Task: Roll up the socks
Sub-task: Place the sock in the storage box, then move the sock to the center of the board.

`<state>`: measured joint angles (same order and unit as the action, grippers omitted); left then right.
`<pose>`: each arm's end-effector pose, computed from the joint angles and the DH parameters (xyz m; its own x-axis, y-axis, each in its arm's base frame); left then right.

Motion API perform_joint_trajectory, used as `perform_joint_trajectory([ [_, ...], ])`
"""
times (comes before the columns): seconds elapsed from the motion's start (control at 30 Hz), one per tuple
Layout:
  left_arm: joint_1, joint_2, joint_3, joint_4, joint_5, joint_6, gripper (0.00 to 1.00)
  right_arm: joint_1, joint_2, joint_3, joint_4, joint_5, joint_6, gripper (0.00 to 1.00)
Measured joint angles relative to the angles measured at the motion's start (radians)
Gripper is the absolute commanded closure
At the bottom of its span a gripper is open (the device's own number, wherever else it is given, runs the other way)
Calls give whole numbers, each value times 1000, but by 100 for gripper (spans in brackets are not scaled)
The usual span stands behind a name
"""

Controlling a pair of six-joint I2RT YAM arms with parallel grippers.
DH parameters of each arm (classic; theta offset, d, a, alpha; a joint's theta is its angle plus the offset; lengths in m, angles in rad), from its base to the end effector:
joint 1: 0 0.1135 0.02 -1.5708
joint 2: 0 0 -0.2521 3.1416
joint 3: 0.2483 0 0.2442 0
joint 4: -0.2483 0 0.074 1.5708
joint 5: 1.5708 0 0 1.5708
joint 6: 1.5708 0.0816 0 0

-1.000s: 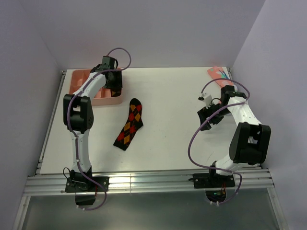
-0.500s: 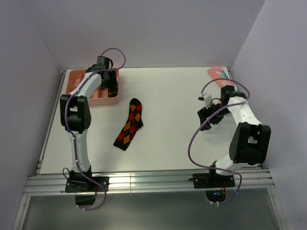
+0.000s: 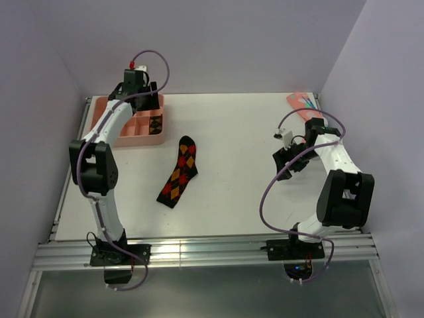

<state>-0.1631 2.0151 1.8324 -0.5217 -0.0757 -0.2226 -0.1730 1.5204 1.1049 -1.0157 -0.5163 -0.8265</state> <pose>0.4849 -0.0735 0.2565 -0.6464 -0.1167 -0.7540 -0.0386 0.9920 -0.1205 0.2712 -0.0065 0.1811 -0.7212 -0.5233 -0.4539 -0.6619 0.7138 0.2288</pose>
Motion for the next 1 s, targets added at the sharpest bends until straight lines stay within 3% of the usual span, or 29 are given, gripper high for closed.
perform_joint_trajectory([
  [0.23, -103, -392, -428, 185, -76, -92, 38, 0, -17, 0, 6, 0, 4, 12],
  [0.4, -290, -734, -814, 282, -190, -334, 46, 0, -53, 0, 7, -8, 7, 12],
  [0.57, -400, -917, -1066, 267, -321, -561, 50, 7, -85, 0, 6, -20, 9, 12],
  [0.7, -451, -878, -1161, 269, -341, -652, 47, 37, -86, 2, 10, -19, 24, 12],
  [0.83, -478, -710, -1144, 316, -343, -655, 39, 94, -86, 2, 36, 1, 51, 12],
  [1.0, -530, -452, -917, 294, -392, -660, 39, 140, -86, 3, 55, 4, 80, 13],
])
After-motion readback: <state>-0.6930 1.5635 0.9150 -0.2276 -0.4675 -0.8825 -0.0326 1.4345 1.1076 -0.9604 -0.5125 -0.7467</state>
